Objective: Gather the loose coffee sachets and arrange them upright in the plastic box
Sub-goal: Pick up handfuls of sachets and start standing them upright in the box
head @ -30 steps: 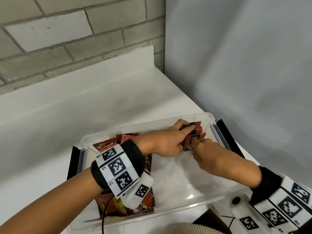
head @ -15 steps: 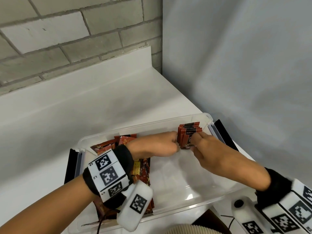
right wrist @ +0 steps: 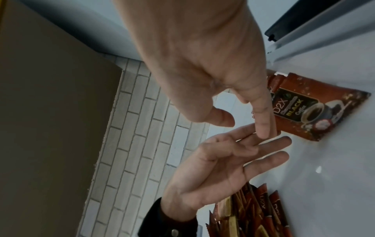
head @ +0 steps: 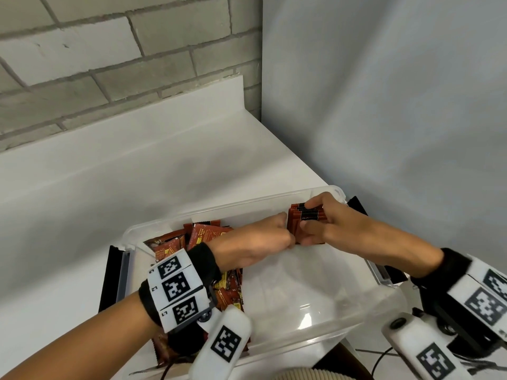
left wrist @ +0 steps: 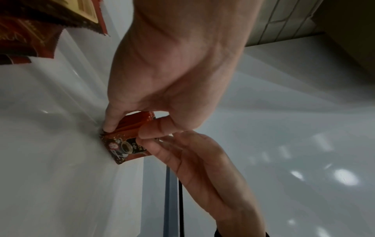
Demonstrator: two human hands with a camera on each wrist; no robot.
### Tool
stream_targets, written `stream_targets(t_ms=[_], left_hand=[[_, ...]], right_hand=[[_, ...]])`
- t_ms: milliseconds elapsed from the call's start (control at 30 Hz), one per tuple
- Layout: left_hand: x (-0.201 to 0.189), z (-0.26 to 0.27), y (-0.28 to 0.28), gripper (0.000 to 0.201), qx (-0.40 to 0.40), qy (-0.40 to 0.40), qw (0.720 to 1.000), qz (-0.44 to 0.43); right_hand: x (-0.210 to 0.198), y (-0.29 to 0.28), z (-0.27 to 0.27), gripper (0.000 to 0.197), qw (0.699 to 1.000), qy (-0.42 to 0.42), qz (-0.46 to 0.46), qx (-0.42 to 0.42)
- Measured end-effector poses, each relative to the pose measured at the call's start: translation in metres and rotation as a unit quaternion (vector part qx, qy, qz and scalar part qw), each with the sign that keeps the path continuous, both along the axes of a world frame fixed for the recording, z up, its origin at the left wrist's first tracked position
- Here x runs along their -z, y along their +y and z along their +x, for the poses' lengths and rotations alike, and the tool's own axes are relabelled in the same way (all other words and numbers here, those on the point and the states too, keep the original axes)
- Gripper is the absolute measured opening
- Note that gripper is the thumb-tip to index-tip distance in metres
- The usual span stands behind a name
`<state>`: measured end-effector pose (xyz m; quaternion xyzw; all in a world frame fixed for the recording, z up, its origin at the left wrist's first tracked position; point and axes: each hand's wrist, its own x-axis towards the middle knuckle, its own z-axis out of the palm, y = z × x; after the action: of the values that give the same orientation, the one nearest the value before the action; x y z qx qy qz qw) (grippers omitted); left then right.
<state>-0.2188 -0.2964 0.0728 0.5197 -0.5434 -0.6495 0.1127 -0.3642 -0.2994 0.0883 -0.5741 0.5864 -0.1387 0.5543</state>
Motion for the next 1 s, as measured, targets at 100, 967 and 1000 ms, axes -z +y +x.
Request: stream_targets(t_ms=[100, 967, 1000], left_hand=[[0.002, -0.001, -0.001, 0.050, 0.005, 0.019, 1.000, -0.002], [0.022, -0.005, -0.005, 0.072, -0.055, 0.007, 0.997, 0.055], [0.023, -0.006, -0.005, 0.069, -0.058, 0.012, 0.997, 0.056]], right_hand=[[0.001, -0.003, 0.000, 0.029, 1.000, 0.014, 0.007, -0.008], [0.018, 0.032, -0.020, 0.057, 0.993, -0.048, 0.105, -0.013], [0.020, 0.030, -0.019, 0.052, 0.994, -0.043, 0.103, -0.009]])
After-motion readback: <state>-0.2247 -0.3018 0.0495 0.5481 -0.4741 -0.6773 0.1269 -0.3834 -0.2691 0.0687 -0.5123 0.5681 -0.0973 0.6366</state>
